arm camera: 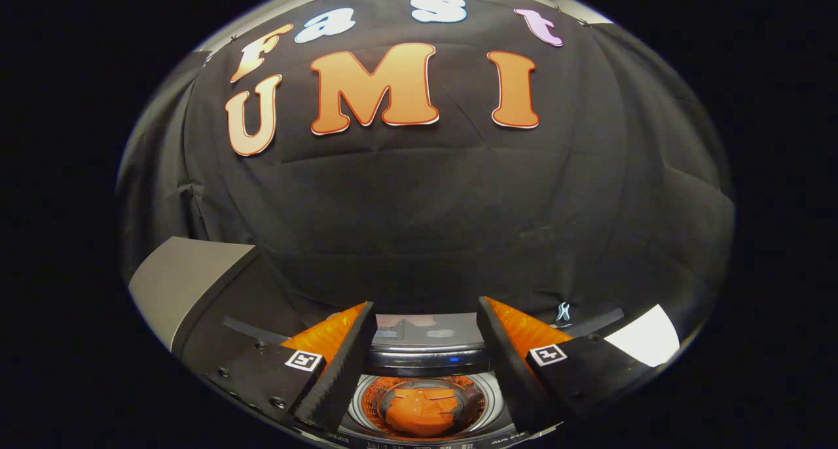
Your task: Put the clothes into the washing machine and then close the washing machine lid.
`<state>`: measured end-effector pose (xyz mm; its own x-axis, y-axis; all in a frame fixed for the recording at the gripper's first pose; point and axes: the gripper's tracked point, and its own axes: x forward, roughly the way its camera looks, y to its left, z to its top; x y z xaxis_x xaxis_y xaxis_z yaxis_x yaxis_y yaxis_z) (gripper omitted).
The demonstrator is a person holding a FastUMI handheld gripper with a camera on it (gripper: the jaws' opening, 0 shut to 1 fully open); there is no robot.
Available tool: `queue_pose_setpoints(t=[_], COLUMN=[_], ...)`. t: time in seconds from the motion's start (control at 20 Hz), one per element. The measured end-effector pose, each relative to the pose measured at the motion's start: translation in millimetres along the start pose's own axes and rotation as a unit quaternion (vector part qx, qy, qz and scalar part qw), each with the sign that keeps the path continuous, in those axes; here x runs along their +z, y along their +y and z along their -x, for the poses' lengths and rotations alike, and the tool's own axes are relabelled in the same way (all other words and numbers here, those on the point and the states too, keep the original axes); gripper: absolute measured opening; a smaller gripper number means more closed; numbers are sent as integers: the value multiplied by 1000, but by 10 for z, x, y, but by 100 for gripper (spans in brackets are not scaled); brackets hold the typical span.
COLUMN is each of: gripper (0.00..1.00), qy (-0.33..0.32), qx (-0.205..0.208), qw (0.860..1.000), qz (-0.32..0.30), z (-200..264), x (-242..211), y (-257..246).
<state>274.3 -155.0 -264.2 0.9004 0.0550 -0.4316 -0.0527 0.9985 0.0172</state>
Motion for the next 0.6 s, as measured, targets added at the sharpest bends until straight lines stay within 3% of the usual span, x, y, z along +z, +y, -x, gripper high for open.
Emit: queue_pose_setpoints(t=[0.35, 0.6], gripper=[99, 99], qy=[-12, 22], qx=[0, 2], qw=[1000, 1000], qz=[4, 4], z=[49, -73], x=[-169, -436], y=[-22, -45])
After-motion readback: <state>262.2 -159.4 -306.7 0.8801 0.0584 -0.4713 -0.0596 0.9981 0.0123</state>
